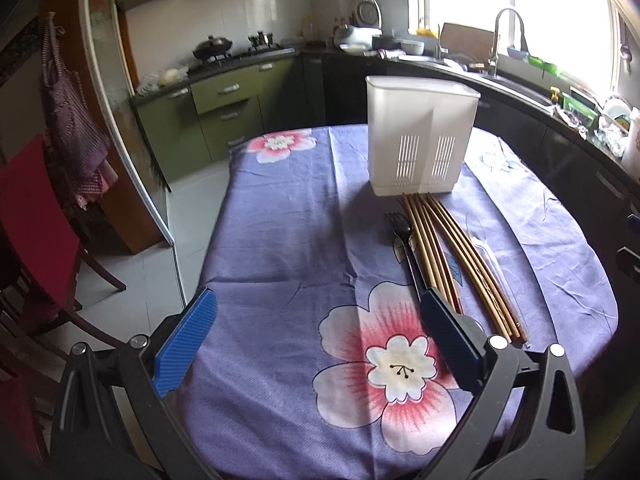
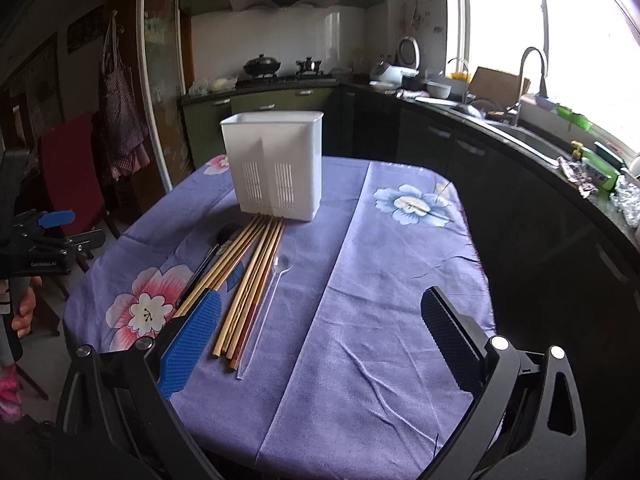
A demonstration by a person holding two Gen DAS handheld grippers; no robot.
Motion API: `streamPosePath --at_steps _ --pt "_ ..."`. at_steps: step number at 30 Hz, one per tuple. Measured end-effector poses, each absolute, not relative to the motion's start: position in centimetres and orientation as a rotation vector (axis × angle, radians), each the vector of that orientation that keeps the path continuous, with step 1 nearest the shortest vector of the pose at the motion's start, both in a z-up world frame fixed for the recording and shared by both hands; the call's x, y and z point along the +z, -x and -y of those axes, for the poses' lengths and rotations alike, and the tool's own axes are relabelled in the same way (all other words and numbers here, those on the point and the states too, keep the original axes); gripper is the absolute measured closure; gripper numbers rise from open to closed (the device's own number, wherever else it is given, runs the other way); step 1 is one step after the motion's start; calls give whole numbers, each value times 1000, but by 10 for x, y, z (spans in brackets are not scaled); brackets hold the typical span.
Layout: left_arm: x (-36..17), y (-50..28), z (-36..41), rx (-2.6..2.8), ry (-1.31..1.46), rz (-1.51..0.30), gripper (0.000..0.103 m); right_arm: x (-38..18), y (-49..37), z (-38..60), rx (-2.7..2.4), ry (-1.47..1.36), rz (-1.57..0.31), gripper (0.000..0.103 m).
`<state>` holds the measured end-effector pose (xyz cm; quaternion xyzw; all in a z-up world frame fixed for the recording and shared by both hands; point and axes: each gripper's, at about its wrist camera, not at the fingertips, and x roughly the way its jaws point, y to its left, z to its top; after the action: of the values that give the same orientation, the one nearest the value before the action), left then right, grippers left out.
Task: Organize utensils
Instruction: 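Reach to the black plastic fork and grasp it with the left tool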
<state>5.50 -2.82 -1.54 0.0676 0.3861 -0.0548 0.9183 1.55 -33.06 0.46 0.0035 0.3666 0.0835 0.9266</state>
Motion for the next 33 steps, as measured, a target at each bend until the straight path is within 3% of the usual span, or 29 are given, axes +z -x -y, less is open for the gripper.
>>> streamPosePath --at_steps 10,12,15,19,22,25,33 --pt "-46 -143 74 -238 -95 -1091 8 0 -93 352 264 -115 -1007 9" --pt "-55 -156 82 -248 -86 -1157 21 -1 -105 357 280 -145 -1052 11" --pt "-69 -172 95 -245 -91 -1235 25 -7 -122 364 275 -178 -1109 17" --pt "-78 -187 107 -215 -123 -1266 33 -17 -139 364 263 -175 -1151 39" --pt "-82 -197 111 -196 -121 -1287 38 -27 -145 360 268 -163 -1163 44" --pt "-85 -206 112 -171 -120 -1298 53 -35 -149 358 260 -146 -1170 55" --pt "-93 -211 120 -171 -136 -1324 66 -37 -150 365 247 -152 -1168 56"
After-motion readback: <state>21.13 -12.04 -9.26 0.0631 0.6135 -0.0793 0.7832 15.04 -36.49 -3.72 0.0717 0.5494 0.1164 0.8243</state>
